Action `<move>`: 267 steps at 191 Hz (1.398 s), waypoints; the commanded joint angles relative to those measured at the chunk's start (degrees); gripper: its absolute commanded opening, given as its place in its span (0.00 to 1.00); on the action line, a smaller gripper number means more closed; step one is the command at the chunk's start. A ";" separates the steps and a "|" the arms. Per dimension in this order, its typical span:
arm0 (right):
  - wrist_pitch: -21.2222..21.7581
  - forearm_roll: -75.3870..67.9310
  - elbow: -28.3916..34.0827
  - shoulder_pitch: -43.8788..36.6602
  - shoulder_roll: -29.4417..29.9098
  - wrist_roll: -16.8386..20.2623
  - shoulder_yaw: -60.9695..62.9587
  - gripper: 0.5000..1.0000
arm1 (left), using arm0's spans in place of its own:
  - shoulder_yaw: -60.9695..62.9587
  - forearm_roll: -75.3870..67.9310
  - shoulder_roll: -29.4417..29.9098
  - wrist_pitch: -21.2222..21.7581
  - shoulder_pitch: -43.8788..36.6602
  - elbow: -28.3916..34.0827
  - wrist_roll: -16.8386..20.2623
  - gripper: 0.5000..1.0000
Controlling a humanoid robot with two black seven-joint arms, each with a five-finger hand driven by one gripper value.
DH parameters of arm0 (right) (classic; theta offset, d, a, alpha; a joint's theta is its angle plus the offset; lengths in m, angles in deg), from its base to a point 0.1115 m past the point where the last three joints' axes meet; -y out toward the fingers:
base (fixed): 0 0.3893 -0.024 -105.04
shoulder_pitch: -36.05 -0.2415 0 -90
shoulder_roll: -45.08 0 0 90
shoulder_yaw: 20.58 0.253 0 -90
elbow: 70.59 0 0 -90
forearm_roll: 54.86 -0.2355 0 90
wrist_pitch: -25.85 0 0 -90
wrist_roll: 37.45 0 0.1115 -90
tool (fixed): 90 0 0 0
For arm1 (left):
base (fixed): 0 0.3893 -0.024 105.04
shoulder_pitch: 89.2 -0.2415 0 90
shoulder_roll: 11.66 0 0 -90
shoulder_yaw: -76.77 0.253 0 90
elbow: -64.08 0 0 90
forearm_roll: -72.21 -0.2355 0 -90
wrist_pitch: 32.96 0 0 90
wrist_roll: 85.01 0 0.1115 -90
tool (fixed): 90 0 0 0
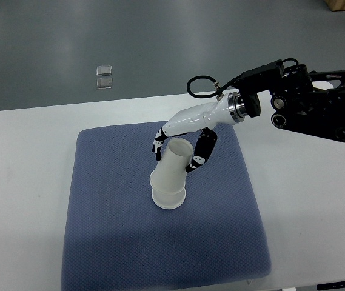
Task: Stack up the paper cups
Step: 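Open the right hand and release the stacked cup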
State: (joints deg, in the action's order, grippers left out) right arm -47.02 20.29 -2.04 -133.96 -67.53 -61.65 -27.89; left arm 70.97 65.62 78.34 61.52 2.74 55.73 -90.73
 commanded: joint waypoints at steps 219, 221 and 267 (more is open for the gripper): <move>1.94 -1.85 -0.70 -0.94 0.02 0.02 1.51 0.85 | 0.00 0.00 0.00 0.01 0.00 0.00 0.00 1.00; 2.02 -1.85 -0.69 -1.20 0.02 0.02 1.51 0.85 | 0.00 0.00 0.00 0.01 0.00 0.00 0.00 1.00; 2.20 -4.22 -1.22 -3.05 -0.94 0.02 2.74 0.85 | 0.00 0.00 0.00 0.01 0.00 0.00 0.00 1.00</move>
State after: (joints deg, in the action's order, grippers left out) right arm -44.84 17.18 -2.64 -136.64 -68.30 -61.62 -26.10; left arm 70.97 65.62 78.34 61.52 2.74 55.73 -90.73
